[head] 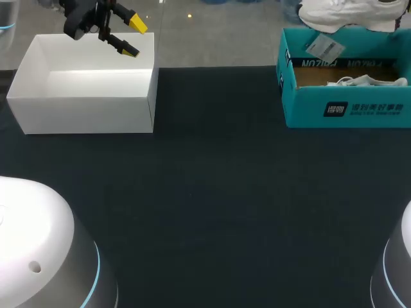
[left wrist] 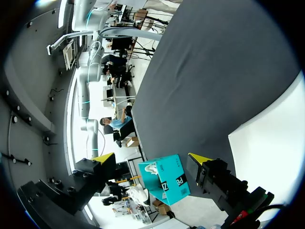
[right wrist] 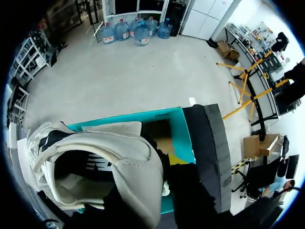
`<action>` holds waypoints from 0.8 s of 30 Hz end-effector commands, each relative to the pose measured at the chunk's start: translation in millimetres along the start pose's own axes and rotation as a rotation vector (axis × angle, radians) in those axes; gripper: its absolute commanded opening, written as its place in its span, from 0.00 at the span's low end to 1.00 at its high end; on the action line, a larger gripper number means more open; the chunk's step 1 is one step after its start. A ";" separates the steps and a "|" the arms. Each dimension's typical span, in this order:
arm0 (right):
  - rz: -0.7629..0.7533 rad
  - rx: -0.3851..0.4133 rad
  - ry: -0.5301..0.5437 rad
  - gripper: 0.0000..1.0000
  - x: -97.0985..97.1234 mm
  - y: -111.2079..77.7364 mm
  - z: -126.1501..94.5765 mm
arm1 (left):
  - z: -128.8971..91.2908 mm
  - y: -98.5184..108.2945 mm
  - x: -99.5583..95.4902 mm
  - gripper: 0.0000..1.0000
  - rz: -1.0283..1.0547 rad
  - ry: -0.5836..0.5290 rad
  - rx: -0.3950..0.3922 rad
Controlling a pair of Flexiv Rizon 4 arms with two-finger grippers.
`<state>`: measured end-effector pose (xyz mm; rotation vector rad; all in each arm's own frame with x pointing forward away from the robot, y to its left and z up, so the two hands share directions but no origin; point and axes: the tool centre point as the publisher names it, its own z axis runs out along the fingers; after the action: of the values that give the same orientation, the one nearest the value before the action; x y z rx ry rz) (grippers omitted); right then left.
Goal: Take the shoe out of the shoebox, open the shoe tongue, remove and reinsert the insole, then place the shoe into the shoebox
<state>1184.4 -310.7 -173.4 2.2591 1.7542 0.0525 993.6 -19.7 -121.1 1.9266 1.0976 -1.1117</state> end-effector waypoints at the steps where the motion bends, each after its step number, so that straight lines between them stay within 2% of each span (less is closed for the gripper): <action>1: 0.030 -0.002 -0.001 0.00 -1.3 -11.1 4.7 | -0.9 0.7 0.2 1.00 0.001 0.002 0.003; 11: -0.001 0.011 -0.014 0.00 -8.2 -22.3 34.3 | -0.9 0.7 0.2 1.00 0.001 0.002 0.003; 16: -0.021 -0.001 -0.066 0.00 -7.5 -24.5 61.9 | -0.9 0.7 0.2 1.00 0.001 0.002 0.003; 24: -0.004 -0.027 -0.073 0.00 -4.1 -24.4 100.6 | -0.9 0.7 0.2 1.00 0.001 0.002 0.003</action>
<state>1175.9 -327.7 -261.7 2.2124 1.7095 -0.0176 993.6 -19.7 -121.1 1.9266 1.0975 -1.1117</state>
